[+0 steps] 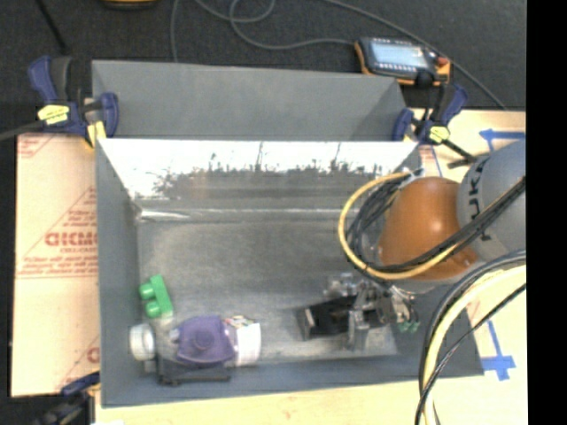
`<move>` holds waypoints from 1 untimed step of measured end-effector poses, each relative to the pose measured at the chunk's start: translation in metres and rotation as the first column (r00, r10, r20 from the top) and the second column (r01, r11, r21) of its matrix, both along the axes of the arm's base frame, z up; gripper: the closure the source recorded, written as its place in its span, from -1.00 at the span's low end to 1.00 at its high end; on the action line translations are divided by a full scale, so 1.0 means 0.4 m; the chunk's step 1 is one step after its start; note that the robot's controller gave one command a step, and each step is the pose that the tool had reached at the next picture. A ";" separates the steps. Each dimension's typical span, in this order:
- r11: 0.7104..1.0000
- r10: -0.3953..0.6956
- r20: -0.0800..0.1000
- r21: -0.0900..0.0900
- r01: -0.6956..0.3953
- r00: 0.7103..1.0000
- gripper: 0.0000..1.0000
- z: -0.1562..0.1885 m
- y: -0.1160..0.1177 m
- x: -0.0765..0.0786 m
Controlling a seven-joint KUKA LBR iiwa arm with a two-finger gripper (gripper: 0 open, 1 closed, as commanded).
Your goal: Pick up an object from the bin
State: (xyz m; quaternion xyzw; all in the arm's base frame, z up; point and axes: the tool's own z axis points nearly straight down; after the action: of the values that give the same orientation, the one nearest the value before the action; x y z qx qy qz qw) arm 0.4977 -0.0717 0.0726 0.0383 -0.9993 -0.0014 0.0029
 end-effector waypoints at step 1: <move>1.000 0.000 0.000 0.000 0.000 1.000 1.00 0.000 0.000 0.000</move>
Offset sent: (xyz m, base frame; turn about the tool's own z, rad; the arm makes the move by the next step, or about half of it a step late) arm 0.0202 -0.0148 0.1238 -0.0065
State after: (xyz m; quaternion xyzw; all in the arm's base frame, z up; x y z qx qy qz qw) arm 0.4977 -0.0717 0.0726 0.0384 -0.9993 -0.0014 0.0028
